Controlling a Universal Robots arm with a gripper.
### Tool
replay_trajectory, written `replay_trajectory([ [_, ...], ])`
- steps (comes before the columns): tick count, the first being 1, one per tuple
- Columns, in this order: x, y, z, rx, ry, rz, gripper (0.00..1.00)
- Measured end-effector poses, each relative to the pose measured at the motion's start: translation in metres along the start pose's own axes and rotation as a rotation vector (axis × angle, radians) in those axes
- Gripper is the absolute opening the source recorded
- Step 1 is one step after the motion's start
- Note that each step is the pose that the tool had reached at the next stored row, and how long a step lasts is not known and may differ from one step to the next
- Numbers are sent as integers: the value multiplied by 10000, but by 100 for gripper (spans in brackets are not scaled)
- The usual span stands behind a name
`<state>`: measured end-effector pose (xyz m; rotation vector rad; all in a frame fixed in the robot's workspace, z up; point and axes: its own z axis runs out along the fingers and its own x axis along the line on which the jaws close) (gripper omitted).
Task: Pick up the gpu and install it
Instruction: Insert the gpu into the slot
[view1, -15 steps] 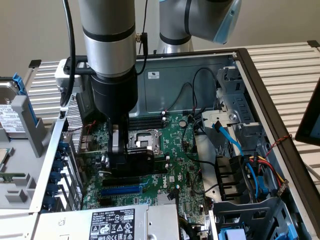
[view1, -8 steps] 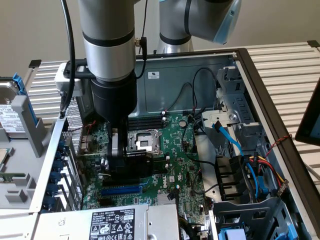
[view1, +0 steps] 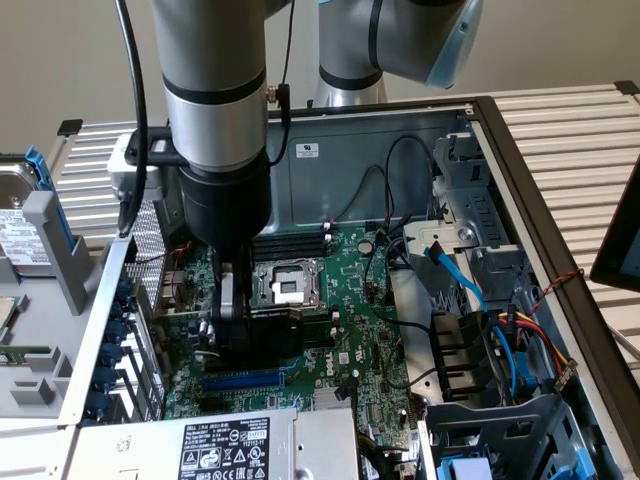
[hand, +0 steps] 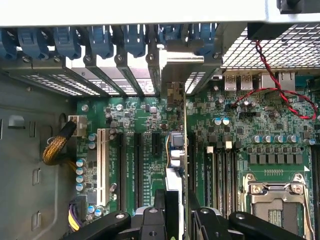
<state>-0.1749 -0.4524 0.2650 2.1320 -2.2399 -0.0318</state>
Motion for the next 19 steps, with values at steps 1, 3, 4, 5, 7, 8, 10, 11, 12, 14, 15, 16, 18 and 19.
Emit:
replay_trajectory([
  [1, 1, 5, 5, -1, -11, 0, 27],
  [3, 4, 19, 9, -1, -51, -3, 27],
  [4, 5, 25, 11, -2, -82, -6, 27],
  [5, 7, 30, 13, -4, -114, -8, 27],
  [7, 8, 37, 22, -6, -164, -10, 27],
  [8, 8, 42, 26, -8, -189, -9, 27],
  [10, 12, 46, 37, -12, -233, -13, 27],
  [11, 15, 47, 45, -10, -247, -13, 27],
  [12, 17, 47, 53, -9, -252, -13, 27],
  [14, 22, 49, 70, -12, -251, -11, 27],
  [15, 24, 50, 77, -12, -250, -10, 27],
  [16, 28, 51, 83, -13, -250, -9, 27],
  [18, 41, 51, 90, -11, -252, -10, 27],
  [19, 46, 55, 90, -22, -252, -5, 27],
])
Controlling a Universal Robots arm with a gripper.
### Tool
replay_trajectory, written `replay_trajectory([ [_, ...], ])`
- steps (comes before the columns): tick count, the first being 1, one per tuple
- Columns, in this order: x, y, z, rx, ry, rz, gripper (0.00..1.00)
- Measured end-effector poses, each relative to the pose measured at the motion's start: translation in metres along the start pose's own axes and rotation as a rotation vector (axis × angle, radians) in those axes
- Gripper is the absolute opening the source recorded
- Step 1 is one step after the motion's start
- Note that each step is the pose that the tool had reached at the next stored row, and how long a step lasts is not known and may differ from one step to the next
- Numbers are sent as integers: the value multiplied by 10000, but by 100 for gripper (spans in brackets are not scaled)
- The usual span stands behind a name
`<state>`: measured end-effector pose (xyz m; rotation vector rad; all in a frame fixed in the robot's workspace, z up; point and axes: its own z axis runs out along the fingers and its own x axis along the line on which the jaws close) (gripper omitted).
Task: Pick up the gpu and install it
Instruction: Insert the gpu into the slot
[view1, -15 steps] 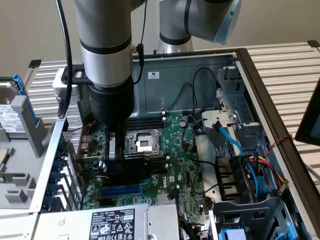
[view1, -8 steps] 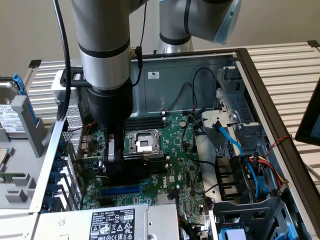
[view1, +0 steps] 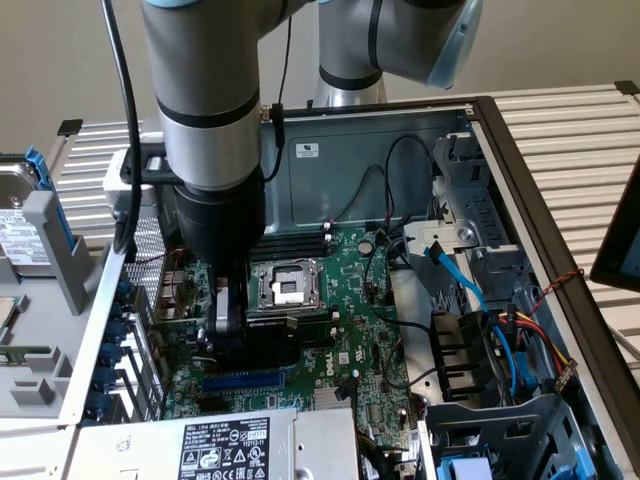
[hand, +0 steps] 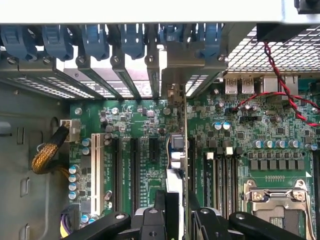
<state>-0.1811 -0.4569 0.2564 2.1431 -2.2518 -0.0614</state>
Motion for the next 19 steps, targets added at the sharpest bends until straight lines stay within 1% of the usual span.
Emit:
replay_trajectory([
  [2, 14, 0, 0, 5, 1, 0, 27],
  [4, 23, -2, 1, -7, 1, -1, 27],
  [7, 26, -2, 0, -52, -9, 5, 27],
  [9, 29, 0, -5, -98, -18, 13, 27],
  [10, 32, 0, -8, -106, -27, 16, 27],
  [13, 40, -2, -9, -140, -63, 21, 27],
  [17, 61, -3, -10, -151, -107, 29, 27],
  [18, 65, -6, -10, -153, -130, 29, 27],
  [19, 68, -17, -11, -156, -186, 30, 27],
])
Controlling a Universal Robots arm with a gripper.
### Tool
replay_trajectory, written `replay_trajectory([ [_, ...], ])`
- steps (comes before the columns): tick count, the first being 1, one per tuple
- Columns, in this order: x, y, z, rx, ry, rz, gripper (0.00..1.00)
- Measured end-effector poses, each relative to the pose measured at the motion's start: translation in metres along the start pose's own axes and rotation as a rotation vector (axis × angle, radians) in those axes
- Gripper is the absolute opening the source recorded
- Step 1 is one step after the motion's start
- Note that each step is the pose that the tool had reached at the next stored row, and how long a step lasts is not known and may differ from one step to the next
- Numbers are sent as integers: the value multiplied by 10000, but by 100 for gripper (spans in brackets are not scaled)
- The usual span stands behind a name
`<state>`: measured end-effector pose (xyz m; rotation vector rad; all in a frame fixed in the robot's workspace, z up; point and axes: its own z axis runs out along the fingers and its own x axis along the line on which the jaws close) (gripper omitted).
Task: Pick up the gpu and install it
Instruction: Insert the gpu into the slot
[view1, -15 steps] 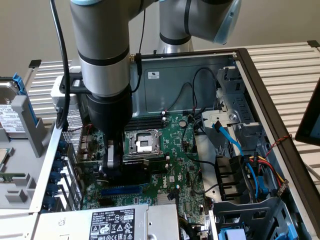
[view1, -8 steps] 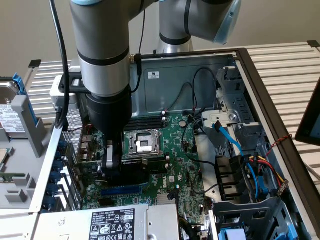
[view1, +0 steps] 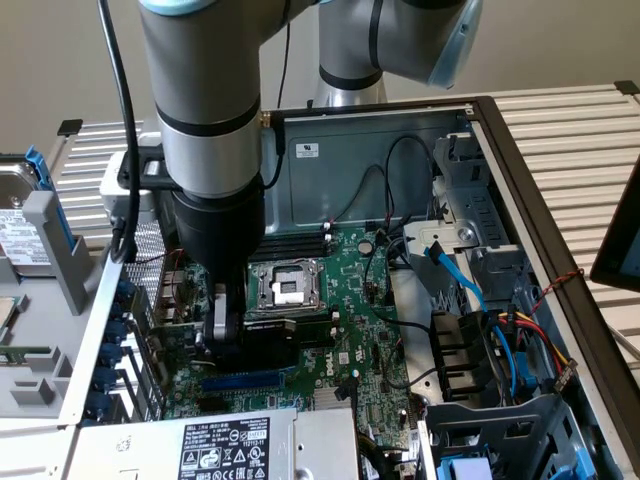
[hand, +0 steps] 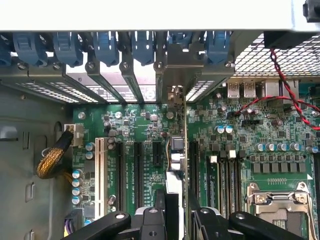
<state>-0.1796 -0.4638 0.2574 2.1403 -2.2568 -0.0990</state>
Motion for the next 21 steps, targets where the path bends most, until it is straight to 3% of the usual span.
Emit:
replay_trajectory([
  [5, 4, -7, 2, -9, -88, 38, 27],
  [11, 5, -7, 7, -147, -120, 254, 27],
  [21, 10, -13, 17, -145, -147, 531, 27],
])
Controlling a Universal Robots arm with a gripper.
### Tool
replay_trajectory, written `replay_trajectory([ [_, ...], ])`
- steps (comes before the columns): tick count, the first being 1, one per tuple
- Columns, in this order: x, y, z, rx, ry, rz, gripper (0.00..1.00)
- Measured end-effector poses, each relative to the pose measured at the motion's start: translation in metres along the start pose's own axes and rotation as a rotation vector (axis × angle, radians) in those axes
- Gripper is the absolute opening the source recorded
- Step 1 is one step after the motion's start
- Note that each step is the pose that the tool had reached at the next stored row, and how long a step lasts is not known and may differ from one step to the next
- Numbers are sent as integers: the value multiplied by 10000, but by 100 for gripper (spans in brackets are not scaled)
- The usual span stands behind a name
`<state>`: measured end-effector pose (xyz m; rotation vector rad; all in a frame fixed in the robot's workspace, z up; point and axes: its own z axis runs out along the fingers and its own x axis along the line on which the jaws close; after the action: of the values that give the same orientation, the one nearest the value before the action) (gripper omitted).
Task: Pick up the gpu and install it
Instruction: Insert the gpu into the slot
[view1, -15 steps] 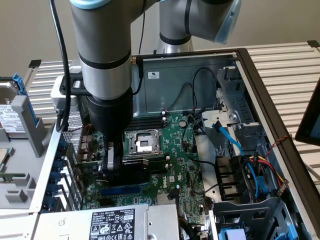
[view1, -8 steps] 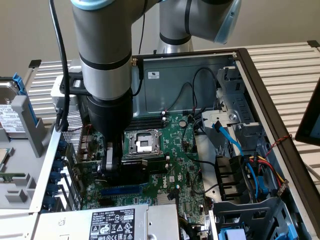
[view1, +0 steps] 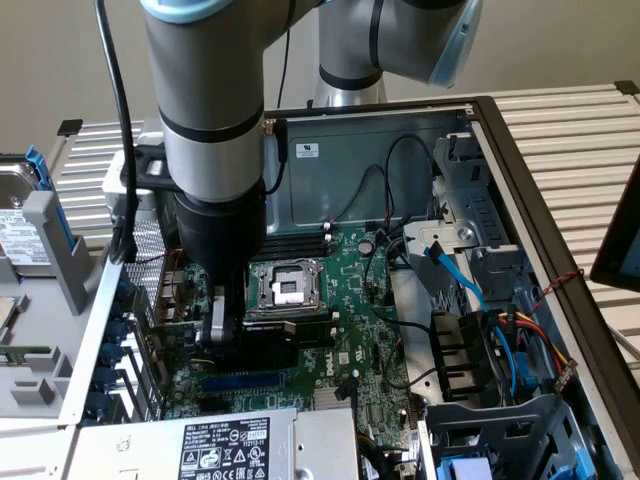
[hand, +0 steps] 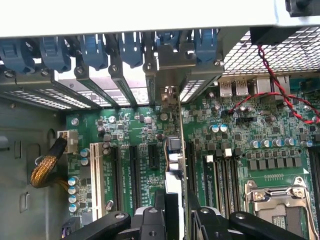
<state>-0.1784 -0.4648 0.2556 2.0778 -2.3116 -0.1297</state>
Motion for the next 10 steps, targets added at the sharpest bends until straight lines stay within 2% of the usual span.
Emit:
replay_trajectory([
  [10, 8, -10, -3, 2, -26, 56, 27],
])
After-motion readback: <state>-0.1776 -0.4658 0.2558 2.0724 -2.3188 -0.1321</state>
